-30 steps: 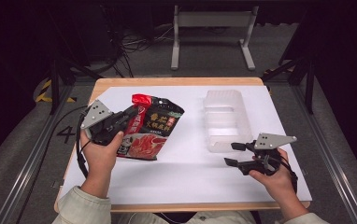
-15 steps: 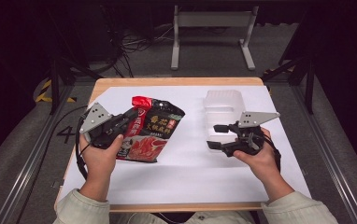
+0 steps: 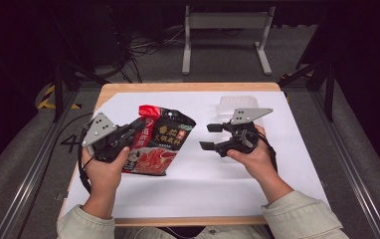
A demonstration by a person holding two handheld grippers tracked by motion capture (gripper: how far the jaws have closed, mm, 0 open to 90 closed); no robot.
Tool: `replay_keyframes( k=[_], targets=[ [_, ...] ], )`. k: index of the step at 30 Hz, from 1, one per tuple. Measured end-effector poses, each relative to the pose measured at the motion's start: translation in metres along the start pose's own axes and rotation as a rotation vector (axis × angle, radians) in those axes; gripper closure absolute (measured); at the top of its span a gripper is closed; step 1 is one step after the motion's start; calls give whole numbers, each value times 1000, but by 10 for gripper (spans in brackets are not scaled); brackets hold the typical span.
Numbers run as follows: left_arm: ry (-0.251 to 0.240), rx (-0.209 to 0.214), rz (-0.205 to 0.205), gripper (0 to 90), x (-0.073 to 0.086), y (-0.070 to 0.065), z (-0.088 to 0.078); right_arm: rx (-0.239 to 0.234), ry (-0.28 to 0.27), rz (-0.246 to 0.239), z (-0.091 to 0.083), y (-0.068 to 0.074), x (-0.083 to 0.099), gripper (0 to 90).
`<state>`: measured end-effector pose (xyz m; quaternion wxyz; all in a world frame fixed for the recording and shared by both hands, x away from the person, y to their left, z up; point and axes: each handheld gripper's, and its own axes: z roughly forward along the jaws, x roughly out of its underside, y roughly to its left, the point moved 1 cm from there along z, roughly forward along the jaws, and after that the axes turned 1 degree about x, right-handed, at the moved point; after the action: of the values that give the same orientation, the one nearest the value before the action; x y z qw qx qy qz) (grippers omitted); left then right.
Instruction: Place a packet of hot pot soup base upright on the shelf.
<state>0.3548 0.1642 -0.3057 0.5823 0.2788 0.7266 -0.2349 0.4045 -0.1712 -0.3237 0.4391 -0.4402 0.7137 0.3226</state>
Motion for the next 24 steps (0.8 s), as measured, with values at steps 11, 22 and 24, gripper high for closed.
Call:
replay_keyframes(
  k=[11, 22, 24],
  targets=[
    [14, 34, -8, 885, -1, -4, 0, -19, 2, -14, 28, 1, -9, 319],
    [6, 69, -9, 886, -3, -12, 1, -79, -2, -16, 47, 2, -13, 320],
    [8, 76, -11, 885, -2, -14, 3, -86, -4, -16, 48, 2, -13, 323]
  ],
)
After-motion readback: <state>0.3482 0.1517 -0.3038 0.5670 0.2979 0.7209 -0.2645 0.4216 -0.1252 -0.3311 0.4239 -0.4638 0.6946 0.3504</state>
